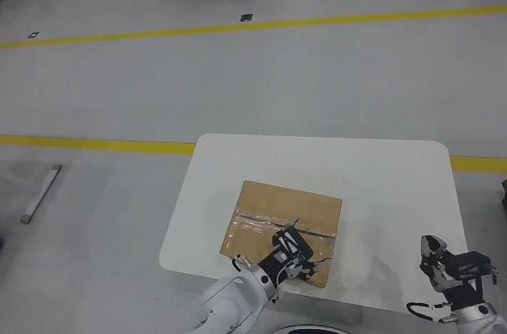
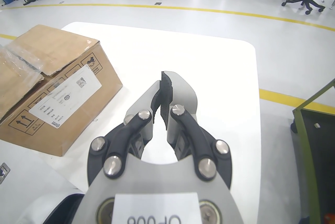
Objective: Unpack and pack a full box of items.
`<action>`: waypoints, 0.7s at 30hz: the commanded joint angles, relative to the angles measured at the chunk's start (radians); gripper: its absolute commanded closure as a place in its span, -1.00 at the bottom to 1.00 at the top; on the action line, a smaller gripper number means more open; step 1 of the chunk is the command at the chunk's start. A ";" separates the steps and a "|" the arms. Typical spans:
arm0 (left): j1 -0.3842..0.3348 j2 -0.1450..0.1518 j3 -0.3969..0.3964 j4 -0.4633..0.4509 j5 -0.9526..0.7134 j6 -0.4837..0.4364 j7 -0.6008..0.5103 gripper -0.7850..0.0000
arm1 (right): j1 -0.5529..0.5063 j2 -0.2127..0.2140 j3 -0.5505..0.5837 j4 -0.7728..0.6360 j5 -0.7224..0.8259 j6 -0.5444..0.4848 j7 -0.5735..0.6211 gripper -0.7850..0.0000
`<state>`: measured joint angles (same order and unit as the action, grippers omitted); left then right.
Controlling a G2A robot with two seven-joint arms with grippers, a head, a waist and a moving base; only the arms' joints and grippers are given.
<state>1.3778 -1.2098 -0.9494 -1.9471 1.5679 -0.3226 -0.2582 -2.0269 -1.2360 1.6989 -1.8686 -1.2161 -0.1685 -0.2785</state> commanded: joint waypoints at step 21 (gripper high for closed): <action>-0.241 -0.092 0.223 0.194 0.147 0.120 -0.366 -1.00 | 0.003 -0.004 0.022 -0.005 0.003 0.004 0.002 1.00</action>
<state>1.1394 -1.2997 -0.7309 -1.7575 1.7065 -0.2005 -0.6160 -2.0236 -1.2398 1.7208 -1.8745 -1.2148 -0.1650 -0.2774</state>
